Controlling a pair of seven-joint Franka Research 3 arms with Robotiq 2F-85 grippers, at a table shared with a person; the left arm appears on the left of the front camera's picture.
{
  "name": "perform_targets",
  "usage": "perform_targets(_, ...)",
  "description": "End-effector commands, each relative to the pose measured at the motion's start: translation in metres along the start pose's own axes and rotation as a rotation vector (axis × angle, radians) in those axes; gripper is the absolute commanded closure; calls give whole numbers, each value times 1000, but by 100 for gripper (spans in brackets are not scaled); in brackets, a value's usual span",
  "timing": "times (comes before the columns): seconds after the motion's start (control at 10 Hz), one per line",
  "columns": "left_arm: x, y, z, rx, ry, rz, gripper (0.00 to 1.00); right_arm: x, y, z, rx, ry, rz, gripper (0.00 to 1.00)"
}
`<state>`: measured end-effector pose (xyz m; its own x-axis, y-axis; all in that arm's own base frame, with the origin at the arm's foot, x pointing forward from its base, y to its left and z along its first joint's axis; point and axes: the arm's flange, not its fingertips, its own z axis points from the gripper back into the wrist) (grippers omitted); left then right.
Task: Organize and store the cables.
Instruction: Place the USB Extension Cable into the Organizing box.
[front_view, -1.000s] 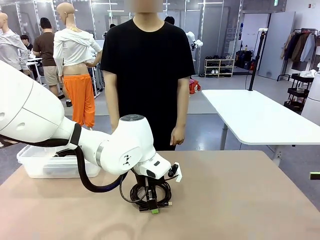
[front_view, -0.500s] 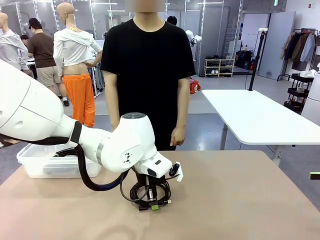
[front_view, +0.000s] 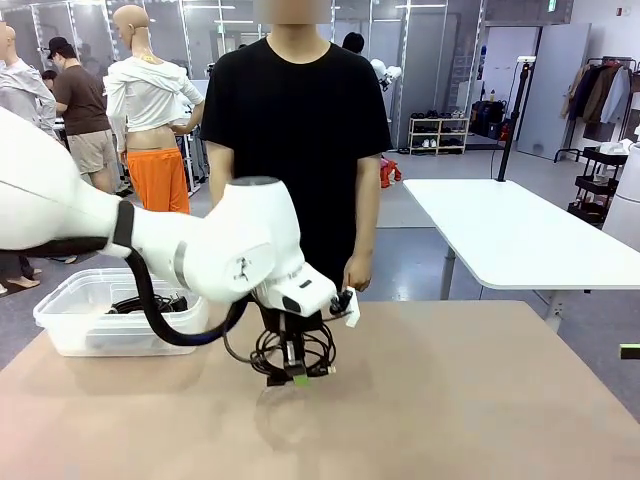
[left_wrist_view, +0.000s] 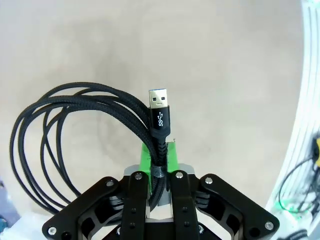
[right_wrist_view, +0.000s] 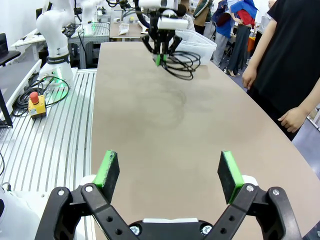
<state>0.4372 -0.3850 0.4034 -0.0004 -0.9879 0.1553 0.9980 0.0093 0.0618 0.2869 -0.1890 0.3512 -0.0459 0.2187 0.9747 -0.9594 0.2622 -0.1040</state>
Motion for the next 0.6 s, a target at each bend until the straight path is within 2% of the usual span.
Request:
perform_targets(0.0,-23,-5,31,-5,1,-56,100,4,0,1,-2,19,-5,0)
perform_targets(0.3,-32,-12,49,31,-1,-69,100,4,0,1,-2,19,-5,0)
perform_targets(0.5,-21,0,46,24,4,-42,100,4,0,1,-2,19,-5,0)
